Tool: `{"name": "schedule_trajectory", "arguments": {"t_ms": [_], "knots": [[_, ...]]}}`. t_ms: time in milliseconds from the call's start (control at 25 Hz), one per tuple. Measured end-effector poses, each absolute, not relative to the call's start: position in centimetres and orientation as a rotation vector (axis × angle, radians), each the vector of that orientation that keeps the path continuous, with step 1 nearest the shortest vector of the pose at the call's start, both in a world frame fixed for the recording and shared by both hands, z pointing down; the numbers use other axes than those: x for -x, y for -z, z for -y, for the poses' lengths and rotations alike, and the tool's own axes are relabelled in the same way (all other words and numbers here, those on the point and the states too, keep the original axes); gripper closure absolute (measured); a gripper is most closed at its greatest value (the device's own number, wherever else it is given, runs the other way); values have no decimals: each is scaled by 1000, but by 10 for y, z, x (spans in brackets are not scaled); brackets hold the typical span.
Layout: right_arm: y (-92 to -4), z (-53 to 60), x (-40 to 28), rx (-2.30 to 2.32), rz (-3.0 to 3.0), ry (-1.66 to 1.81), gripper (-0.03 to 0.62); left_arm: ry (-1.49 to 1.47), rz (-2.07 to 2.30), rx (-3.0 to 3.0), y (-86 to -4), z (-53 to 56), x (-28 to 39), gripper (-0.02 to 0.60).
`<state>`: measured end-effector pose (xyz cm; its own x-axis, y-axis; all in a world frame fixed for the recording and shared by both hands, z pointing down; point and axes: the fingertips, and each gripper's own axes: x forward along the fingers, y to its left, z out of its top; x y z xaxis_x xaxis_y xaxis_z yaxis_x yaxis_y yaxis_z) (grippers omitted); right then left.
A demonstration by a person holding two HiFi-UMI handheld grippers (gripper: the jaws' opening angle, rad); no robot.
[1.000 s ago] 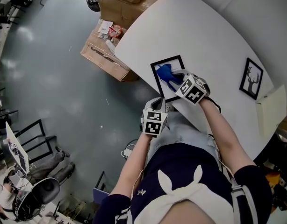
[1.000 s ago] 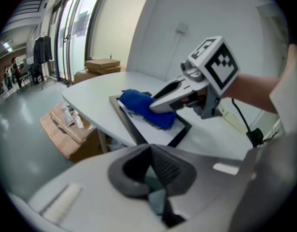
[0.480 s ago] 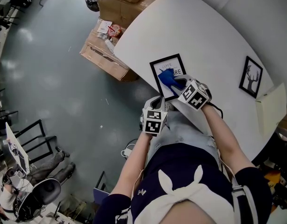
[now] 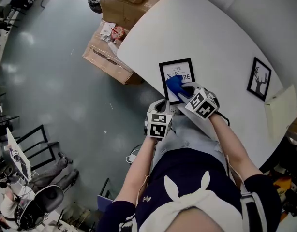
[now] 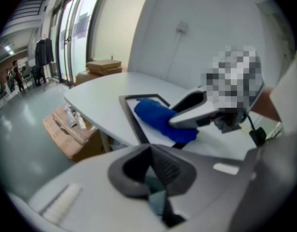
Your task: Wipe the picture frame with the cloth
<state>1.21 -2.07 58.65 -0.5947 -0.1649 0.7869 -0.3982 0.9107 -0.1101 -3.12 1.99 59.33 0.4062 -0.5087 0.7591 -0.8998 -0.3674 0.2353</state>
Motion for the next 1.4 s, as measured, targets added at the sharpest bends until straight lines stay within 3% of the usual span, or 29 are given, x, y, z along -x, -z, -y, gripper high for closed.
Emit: {"name": "schedule_trajectory", "arguments": {"t_ms": [1400], "knots": [[-586,5,-57,-360,2213,-334,511,-844,1150,-2041,-595,-17,31,580]]}}
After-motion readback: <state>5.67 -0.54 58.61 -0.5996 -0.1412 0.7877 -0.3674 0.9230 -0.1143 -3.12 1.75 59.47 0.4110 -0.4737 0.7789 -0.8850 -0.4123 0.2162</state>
